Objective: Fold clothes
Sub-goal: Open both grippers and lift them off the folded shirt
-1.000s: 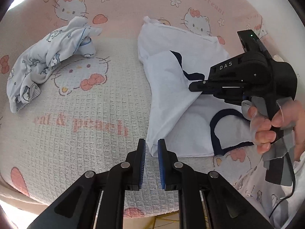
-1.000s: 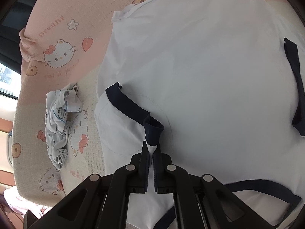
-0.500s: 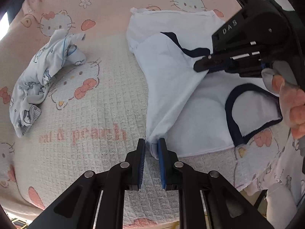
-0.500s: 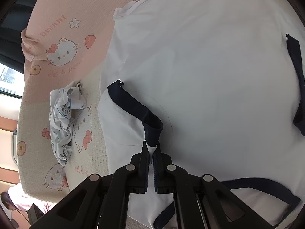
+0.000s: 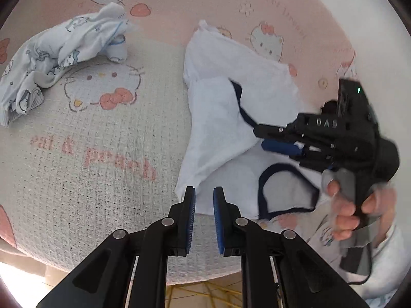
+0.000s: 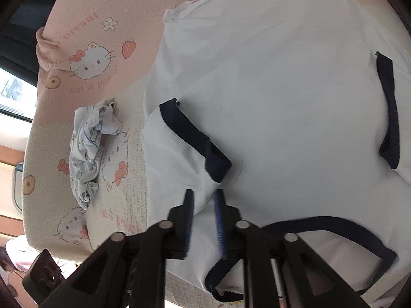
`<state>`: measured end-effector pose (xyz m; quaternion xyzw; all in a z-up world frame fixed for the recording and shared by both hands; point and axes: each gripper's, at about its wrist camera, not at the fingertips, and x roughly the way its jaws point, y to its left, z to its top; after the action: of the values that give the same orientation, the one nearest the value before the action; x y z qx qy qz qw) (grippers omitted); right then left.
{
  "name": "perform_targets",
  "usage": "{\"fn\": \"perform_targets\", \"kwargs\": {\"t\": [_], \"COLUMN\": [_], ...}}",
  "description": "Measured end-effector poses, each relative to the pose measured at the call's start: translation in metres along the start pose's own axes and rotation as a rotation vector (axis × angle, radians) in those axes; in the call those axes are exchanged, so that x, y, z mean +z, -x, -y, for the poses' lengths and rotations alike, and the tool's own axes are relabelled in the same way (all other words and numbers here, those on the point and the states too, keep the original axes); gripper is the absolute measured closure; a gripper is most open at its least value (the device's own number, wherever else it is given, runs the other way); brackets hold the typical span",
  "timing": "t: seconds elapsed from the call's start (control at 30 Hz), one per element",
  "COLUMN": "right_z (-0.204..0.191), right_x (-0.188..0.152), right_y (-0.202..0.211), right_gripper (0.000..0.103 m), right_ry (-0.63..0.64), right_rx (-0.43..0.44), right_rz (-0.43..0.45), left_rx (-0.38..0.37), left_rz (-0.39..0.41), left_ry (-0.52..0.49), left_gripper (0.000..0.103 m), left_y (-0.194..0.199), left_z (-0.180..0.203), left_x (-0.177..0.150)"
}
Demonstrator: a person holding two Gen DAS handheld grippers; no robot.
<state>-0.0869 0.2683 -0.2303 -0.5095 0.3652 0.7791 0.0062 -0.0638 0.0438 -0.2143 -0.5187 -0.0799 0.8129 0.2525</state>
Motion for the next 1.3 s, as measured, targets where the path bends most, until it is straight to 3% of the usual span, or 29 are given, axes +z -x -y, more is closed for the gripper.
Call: {"fn": "perform_targets", "kwargs": {"t": [0.03, 0.1, 0.13, 0.3, 0.63, 0.9, 1.1, 1.2, 1.3], "right_z": [0.002, 0.005, 0.006, 0.023, 0.082, 0.119, 0.129, 0.13, 0.124], "right_x": [-0.001, -0.001, -0.001, 0.001, -0.015, -0.037, -0.048, -0.051, -0.056], "right_y": [0.006, 0.015, 0.02, 0.044, 0.102, 0.13, 0.136, 0.134, 0.132], "right_gripper": [0.059, 0.056, 0.054, 0.051, 0.051, 0.047, 0.046, 0.046, 0.046], "right_ry": [-0.001, 0.004, 0.007, 0.016, 0.018, -0.016, 0.054, 0.063, 0.132], "right_rx": [0.001, -0.012, -0.019, -0.045, -0.078, -0.085, -0.134, -0.141, -0.222], "right_rz": [0.018, 0.043, 0.054, 0.086, 0.197, 0.247, 0.26, 0.252, 0.258], "left_rx": [-0.003, 0.016, 0.011, 0.056, 0.122, 0.165, 0.234, 0.182, 0.14], "left_rz": [0.025, 0.069, 0.087, 0.064, 0.007, 0.008, 0.008, -0.012, -0.002], "left_ry": [0.009, -0.007, -0.02, -0.089, -0.216, -0.306, -0.495, -0.469, -0.466], "left_gripper": [0.076, 0.016, 0.012, 0.012, 0.012, 0.012, 0.012, 0.012, 0.012], "left_y": [0.007, 0.016, 0.018, 0.004, -0.008, -0.001, 0.0, 0.0, -0.004], "left_z": [0.001, 0.004, 0.006, 0.019, 0.077, 0.111, 0.135, 0.14, 0.147], "left_x": [0.005, 0.014, 0.018, 0.035, 0.016, 0.008, 0.007, 0.01, 0.012]}}
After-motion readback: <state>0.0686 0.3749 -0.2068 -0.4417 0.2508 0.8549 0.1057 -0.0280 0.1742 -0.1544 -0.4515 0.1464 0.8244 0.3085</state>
